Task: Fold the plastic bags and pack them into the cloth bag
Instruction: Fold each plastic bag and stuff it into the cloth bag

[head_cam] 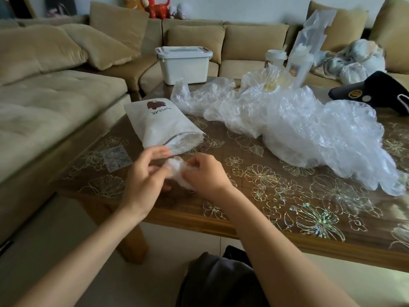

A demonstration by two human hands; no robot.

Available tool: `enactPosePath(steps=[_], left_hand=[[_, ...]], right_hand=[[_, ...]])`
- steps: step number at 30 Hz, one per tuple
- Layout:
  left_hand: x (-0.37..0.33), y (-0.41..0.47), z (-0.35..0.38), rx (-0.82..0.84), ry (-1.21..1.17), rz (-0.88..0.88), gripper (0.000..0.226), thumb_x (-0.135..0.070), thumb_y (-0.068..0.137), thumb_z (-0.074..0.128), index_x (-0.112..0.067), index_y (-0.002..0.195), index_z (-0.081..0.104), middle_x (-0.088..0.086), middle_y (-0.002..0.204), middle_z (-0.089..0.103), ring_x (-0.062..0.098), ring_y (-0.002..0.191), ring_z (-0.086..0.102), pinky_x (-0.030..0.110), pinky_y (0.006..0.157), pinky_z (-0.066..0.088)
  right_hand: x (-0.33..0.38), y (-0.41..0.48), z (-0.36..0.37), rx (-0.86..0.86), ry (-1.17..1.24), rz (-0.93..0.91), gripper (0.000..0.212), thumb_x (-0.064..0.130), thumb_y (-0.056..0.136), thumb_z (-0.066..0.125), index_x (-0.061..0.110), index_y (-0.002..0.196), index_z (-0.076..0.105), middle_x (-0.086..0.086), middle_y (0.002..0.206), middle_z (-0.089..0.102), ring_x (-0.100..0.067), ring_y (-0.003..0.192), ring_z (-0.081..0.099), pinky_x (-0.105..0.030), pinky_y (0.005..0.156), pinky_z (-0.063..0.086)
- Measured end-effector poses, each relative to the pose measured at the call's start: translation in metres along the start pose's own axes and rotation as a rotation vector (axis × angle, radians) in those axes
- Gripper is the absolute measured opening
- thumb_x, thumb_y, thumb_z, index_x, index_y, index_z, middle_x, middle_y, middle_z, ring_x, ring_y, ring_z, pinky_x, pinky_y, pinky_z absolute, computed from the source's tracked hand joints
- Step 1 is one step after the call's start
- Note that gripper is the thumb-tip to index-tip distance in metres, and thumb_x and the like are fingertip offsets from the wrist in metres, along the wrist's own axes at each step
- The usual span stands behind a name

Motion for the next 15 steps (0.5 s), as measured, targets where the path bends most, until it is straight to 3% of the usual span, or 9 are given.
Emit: enactPosePath(steps=[3, 5, 7, 11, 15], left_hand=[[-0.005, 0.016, -0.010, -0.074, 0.303, 0.218, 0.027, -0.015, 0.077, 0.052, -0.017, 0.101, 0.064, 0.009, 0.111, 0.057, 0.018, 0.094, 0.059, 0.020, 0.082, 0.046], [-0.002, 0.027, -0.004, -0.026, 0.616, 0.348, 0.029, -0.017, 0.081, 0.049, -0.008, 0.100, 0.070, 0.017, 0.127, 0.052, 0.029, 0.112, 0.049, 0.030, 0.097, 0.039], [0.014, 0.037, 0.002, 0.055, 0.784, 0.346, 0.030, -0.021, 0.085, 0.048, -0.011, 0.102, 0.072, 0.020, 0.143, 0.041, 0.033, 0.127, 0.035, 0.045, 0.105, 0.032], [0.043, 0.054, 0.003, 0.088, 0.862, 0.212, 0.045, -0.028, 0.085, 0.041, -0.010, 0.119, 0.065, 0.021, 0.154, 0.019, 0.037, 0.141, 0.014, 0.054, 0.114, 0.016], [0.044, 0.056, 0.002, 0.025, 0.855, 0.220, 0.049, -0.026, 0.090, 0.037, -0.001, 0.128, 0.056, 0.022, 0.153, 0.023, 0.040, 0.139, 0.021, 0.051, 0.113, 0.018]], right_hand=[[0.015, 0.010, 0.007, -0.088, 0.002, 0.005, 0.019, 0.017, 0.087, 0.052, 0.009, 0.104, 0.058, -0.012, 0.108, 0.063, -0.029, 0.097, 0.058, -0.030, 0.077, 0.046], [0.020, 0.014, 0.012, -0.131, 0.041, 0.035, 0.021, 0.020, 0.088, 0.052, 0.008, 0.105, 0.056, -0.012, 0.109, 0.063, -0.030, 0.102, 0.058, -0.032, 0.081, 0.046], [0.020, 0.019, 0.013, -0.158, 0.053, 0.056, 0.024, 0.022, 0.089, 0.051, 0.008, 0.107, 0.055, -0.011, 0.109, 0.063, -0.029, 0.102, 0.058, -0.034, 0.082, 0.047], [-0.003, 0.030, 0.006, -0.136, 0.026, 0.139, 0.030, 0.010, 0.084, 0.052, 0.010, 0.115, 0.054, -0.009, 0.113, 0.060, -0.022, 0.091, 0.054, -0.028, 0.074, 0.044], [-0.017, 0.038, 0.003, -0.134, 0.014, 0.138, 0.030, 0.010, 0.080, 0.054, 0.014, 0.110, 0.056, -0.004, 0.101, 0.060, -0.016, 0.083, 0.055, -0.026, 0.069, 0.047]])
Point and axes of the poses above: each hand's wrist, its own y-axis towards the middle knuckle, its own z-axis out of the palm, x = y × z, the point moved 7 cm from there along y, towards the middle knuckle
